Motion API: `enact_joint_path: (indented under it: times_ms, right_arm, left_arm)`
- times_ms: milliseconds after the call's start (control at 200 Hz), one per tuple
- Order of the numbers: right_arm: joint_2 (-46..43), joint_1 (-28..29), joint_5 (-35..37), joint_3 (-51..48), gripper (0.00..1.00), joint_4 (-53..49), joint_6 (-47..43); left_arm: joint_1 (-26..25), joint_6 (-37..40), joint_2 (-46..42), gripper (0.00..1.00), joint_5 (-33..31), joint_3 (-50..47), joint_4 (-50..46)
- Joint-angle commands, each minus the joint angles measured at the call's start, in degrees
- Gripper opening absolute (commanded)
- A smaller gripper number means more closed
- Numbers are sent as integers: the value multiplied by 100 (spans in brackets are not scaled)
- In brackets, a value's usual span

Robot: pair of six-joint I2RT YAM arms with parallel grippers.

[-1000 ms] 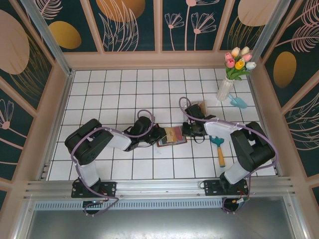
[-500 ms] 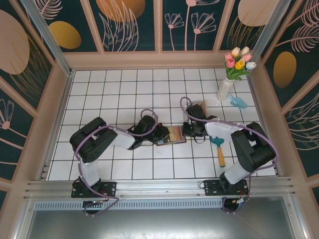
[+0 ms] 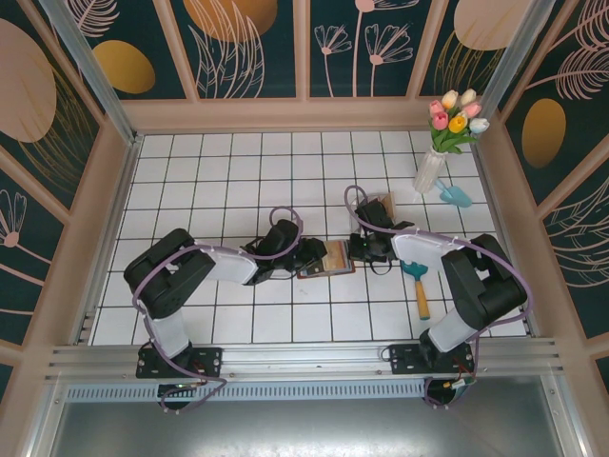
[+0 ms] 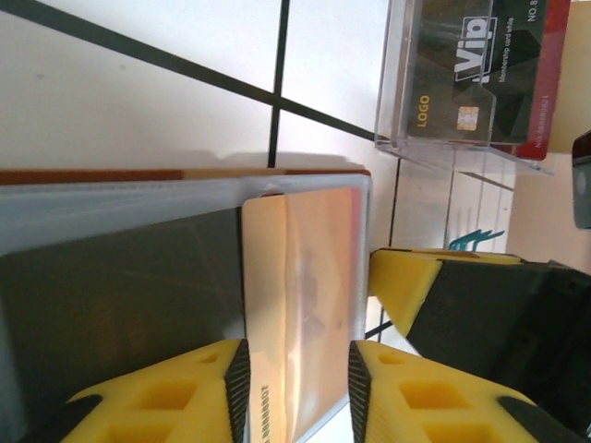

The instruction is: Put the credit cards into the card holder

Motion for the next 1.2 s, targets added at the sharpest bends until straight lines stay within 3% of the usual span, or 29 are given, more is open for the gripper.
enact_joint_path:
  times_ms: [0, 375, 550, 751, 1196]
  right_arm:
    - [73, -1, 48, -68, 0, -272, 52]
    - [119, 8, 1, 17, 0, -305, 23]
    - [108, 9, 57, 50, 0, -345, 32]
    - [124, 8, 39, 44, 0, -327, 32]
    - [109, 4, 23, 9, 0, -317, 46]
  left_arm:
    - [-13, 325, -192, 38, -340, -160, -787]
    - [-16, 770, -449, 39, -692, 123, -1432]
    - [-16, 879, -775, 22, -478, 334, -1247]
    - [-13, 880, -293, 15, -180, 708, -1202]
    - [-136, 924, 599, 8, -503, 1612, -2365]
